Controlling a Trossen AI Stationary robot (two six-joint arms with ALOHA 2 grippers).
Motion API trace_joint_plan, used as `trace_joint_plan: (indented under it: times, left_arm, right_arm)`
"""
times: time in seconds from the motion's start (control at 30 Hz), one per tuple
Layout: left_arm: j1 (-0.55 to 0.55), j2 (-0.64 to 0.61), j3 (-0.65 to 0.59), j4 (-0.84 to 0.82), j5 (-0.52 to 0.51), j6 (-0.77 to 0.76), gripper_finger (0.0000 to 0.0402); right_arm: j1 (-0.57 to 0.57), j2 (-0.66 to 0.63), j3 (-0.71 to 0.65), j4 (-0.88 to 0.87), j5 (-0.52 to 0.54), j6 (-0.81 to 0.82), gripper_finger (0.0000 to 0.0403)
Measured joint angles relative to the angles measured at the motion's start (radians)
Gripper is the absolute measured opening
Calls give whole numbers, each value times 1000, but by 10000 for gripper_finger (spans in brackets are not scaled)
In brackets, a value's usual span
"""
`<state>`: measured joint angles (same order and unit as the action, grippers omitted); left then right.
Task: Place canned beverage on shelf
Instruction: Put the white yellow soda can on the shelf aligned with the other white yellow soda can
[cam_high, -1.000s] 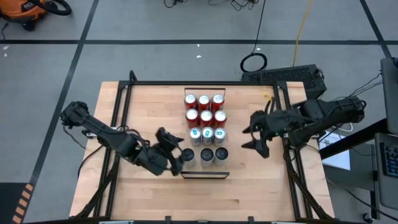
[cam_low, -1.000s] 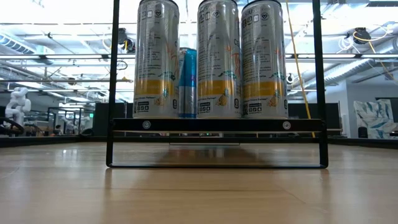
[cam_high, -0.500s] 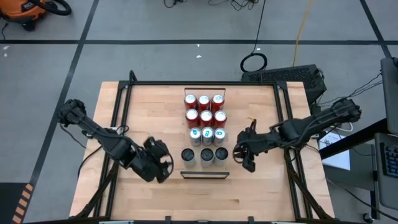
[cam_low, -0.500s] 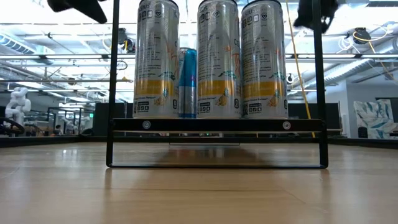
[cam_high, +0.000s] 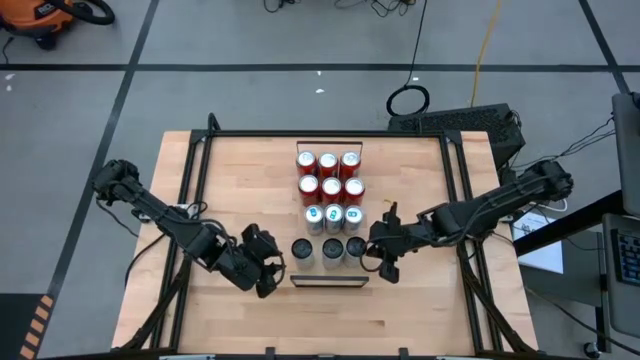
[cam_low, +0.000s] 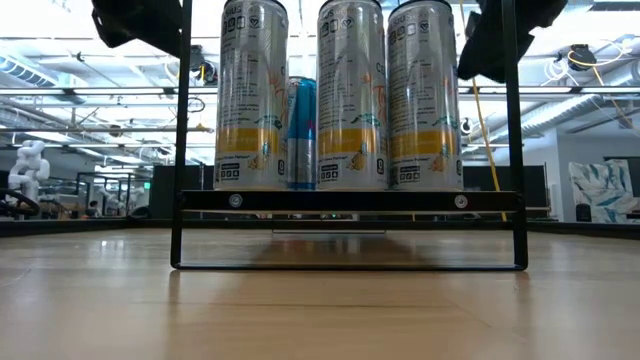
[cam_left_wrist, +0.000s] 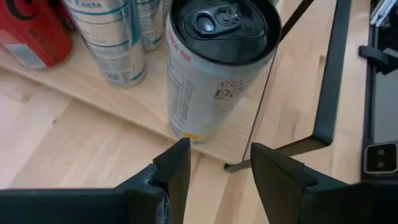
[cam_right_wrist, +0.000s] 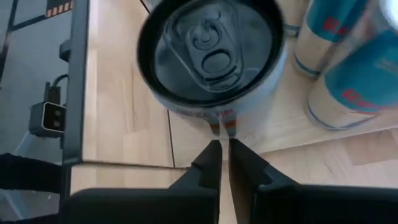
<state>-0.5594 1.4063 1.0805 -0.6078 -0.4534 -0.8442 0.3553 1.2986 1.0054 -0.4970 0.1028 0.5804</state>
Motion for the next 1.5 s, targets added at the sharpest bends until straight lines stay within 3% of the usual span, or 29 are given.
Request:
trace_joint_plan:
  times: [1.13, 1.5]
  left_arm:
    - [76, 0, 0, 51, 10, 128, 166]
    - [74, 3, 0, 24, 86, 153, 166]
  right_arm:
    - [0, 54, 0, 59, 0, 28, 0]
    - [0, 54, 0, 25, -3, 43, 0]
